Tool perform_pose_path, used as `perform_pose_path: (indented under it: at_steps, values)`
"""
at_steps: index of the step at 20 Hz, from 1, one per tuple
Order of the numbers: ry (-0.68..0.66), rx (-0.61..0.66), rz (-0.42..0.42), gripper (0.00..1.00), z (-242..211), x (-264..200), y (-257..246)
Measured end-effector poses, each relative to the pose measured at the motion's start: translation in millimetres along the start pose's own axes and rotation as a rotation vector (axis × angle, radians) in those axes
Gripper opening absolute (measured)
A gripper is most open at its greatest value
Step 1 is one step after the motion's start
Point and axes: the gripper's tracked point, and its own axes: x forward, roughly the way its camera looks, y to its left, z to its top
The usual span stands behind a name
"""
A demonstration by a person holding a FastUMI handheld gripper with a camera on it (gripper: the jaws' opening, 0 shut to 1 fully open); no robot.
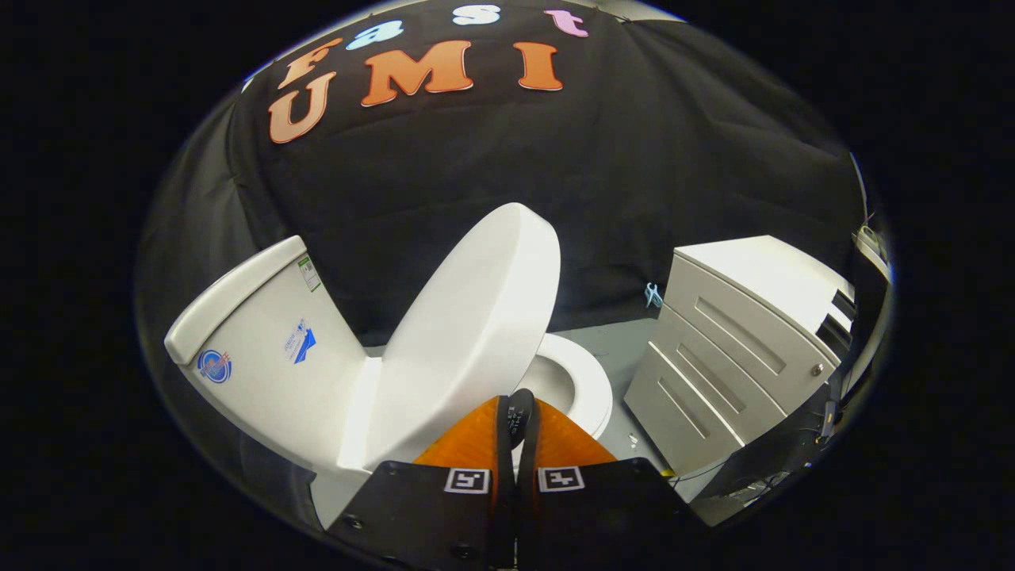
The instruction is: Open the toilet lid.
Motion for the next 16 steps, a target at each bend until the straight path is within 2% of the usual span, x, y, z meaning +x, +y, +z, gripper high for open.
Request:
perform_pose_path:
  at_steps: [4,16]
  values:
    - [-0.042,-0.079,-0.029,0.09,11,-11,19]
    - [-0.143,-0.214,-0.008,0.09,39,-50,82]
